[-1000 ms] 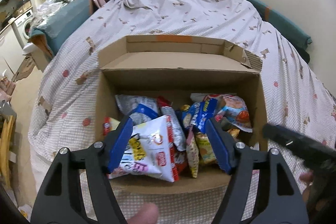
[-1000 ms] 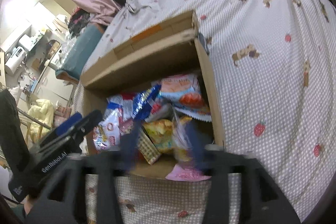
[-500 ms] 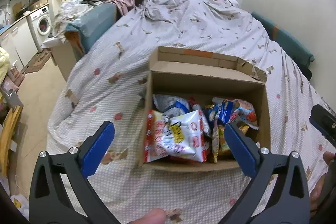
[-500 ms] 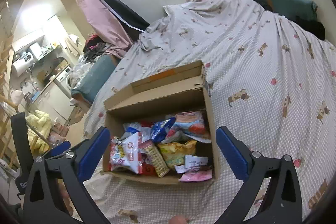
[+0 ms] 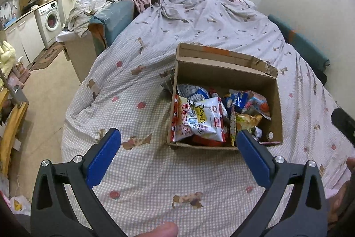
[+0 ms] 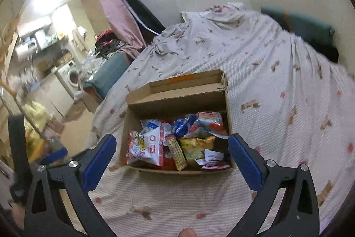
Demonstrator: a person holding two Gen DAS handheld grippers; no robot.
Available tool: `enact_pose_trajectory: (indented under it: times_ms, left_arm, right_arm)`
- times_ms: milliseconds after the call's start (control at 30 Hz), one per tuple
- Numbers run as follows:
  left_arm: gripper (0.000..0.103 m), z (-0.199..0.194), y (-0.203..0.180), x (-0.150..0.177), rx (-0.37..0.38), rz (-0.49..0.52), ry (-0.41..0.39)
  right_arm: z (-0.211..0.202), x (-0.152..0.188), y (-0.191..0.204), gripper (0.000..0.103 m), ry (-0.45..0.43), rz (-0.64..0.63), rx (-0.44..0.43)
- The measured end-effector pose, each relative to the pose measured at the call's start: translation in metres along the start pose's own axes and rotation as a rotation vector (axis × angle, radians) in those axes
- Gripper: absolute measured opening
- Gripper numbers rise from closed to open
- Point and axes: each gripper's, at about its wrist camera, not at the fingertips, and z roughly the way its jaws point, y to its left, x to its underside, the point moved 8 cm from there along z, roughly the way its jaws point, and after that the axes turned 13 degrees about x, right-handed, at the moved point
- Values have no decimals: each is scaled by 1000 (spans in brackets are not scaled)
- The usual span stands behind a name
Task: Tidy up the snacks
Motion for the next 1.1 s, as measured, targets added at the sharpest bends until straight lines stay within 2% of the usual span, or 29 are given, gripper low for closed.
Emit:
enact_pose_trajectory:
  times_ms: [267,500,633,867,1100]
  left_arm:
    - [103,-11,1,22,40,8,-6]
    - [103,-1,9,30,7,23,-30]
    - [103,4,6,32,30,18,-26]
    - [103,13,4,37,16,31,1]
    - [103,16,9,41,24,8,16]
  right_arm:
    - [3,33,0,103,30,-13,19]
    - [29,57,-5,103,69,2,35]
    - [34,62,-5,103,70,-20,62]
    - [48,62,-7,103,50,-64,138]
    - [51,66,-3,103,62,-82,138]
